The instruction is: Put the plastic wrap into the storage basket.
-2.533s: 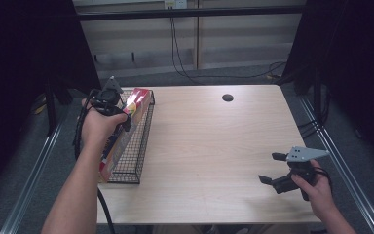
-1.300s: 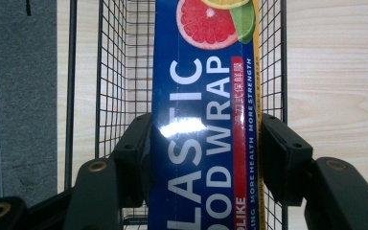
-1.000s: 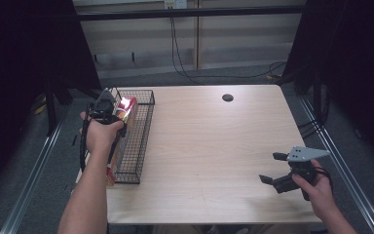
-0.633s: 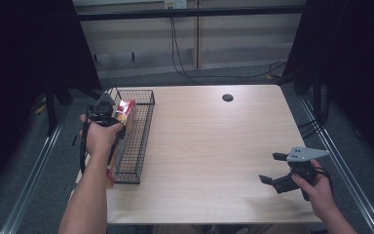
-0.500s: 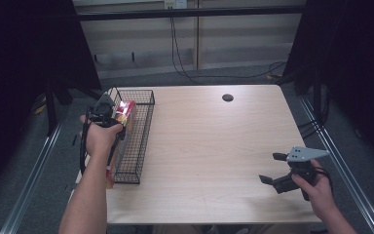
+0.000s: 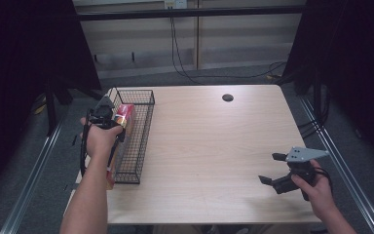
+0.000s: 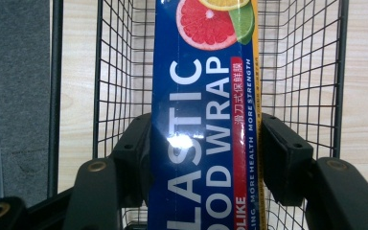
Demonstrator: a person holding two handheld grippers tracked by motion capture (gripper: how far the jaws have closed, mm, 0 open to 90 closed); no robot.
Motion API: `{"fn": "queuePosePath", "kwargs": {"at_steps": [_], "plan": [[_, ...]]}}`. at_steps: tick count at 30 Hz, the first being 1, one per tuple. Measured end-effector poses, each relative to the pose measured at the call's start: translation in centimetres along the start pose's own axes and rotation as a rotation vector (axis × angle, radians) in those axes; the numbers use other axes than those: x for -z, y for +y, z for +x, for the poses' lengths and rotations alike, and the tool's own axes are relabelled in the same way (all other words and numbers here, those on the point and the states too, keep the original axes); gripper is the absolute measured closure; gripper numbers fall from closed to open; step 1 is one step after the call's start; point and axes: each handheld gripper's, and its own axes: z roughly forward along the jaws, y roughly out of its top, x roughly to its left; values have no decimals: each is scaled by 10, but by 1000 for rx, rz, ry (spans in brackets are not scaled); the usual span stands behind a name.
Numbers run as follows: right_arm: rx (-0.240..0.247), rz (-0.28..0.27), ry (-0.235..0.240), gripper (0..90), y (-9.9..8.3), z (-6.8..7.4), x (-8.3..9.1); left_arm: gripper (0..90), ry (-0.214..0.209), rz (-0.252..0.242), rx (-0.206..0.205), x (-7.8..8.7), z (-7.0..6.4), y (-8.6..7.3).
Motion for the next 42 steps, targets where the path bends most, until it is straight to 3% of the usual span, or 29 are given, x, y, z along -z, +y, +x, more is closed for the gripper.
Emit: {"fn": "queuePosePath", "kwargs": {"at_steps": [4,7,12,13,24,30,33,38,40,42], "plan": [[2,0,-1,16,0,0,0,435,2,5,-15,-2,2,0],[3,2,-3,16,0,1,0,434,1,12,3,-4,1,-1],[6,2,-2,16,0,1,0,431,7,22,-7,-7,2,-1],[7,1,-1,16,0,1,0,431,5,21,12,-8,1,-2],[9,4,2,16,1,1,0,416,18,13,-1,-9,1,-2],[7,-3,2,16,1,1,0,406,4,2,17,-9,1,-4],[6,-3,6,16,1,1,0,381,-12,-32,22,-4,2,-4],[5,-3,5,16,1,1,0,302,-42,-46,-6,1,2,-4],[5,-3,3,16,1,1,1,282,-50,-61,5,2,2,-5],[4,-3,3,16,1,1,1,260,-52,-58,-17,4,3,-5]]}}
